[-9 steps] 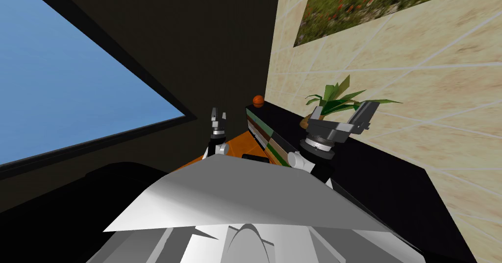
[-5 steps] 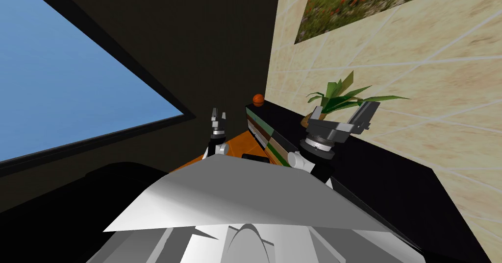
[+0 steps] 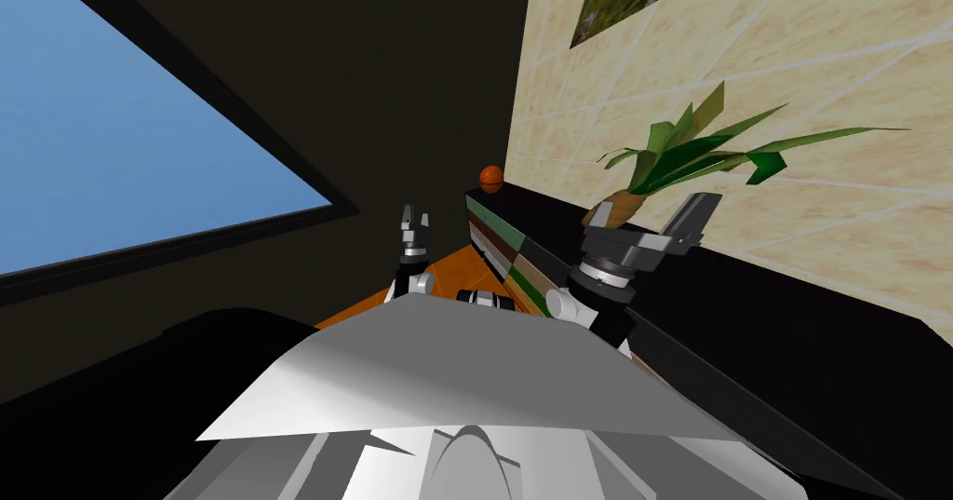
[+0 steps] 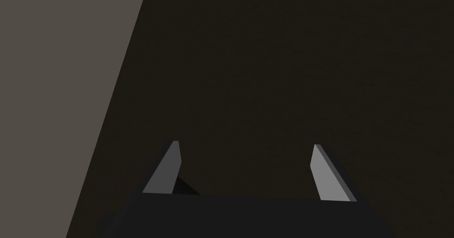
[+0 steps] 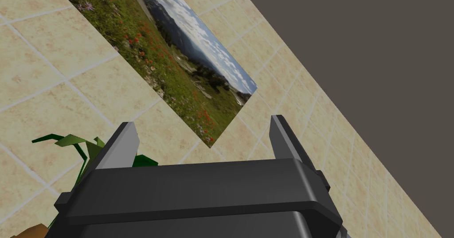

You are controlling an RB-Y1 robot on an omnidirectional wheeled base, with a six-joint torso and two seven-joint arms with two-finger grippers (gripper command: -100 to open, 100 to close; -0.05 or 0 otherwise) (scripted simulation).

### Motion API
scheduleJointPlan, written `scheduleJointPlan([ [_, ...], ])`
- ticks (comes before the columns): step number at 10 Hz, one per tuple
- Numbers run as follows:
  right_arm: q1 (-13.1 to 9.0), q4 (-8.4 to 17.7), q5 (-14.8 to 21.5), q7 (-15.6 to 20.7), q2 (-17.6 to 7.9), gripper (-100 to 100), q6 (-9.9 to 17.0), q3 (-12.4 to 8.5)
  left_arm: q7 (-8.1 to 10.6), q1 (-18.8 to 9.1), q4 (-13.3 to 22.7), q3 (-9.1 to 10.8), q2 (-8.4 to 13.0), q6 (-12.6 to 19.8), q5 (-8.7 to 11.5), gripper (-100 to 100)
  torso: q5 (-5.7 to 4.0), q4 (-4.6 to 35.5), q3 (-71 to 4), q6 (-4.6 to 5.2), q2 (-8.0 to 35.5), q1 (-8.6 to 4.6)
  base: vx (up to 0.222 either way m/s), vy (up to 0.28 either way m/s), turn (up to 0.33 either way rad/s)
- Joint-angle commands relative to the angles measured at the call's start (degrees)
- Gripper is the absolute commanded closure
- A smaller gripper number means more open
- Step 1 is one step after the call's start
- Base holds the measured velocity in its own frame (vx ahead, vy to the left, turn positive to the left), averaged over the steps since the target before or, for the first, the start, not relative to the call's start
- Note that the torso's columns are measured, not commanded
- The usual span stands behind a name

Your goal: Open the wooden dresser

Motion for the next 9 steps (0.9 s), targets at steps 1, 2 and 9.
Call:
scheduleJointPlan([
  [1, 0.11, 0.53, 0.77, 0.38, -1.79, -100, 0.89, 0.06, 0.0, 0.0, 0.0, 0.0, 0.0, 0.0, 0.0, 0, 0.0, 4.23, -8.46, 0.0, 4.23, 0.0, 0.022, 0.009, 0.026],
  [2, 0.23, 1.06, 1.55, 0.76, -3.13, -100, 1.79, 0.13, 0.0, 0.01, 0.02, 0.0, 0.0, 0.01, 0.0, 0, 0.0, 6.11, -12.43, -0.01, 6.11, 0.02, 0.035, 0.021, 0.037],
  [9, 1.06, 6.17, 9.04, 4.33, -9.27, -100, 10.32, 0.96, 0.0, 0.02, 0.03, 0.0, 0.0, 0.01, 0.0, 0, 0.0, 6.89, -13.89, 0.0, 6.81, 0.0, 0.073, 0.031, 0.046],
])
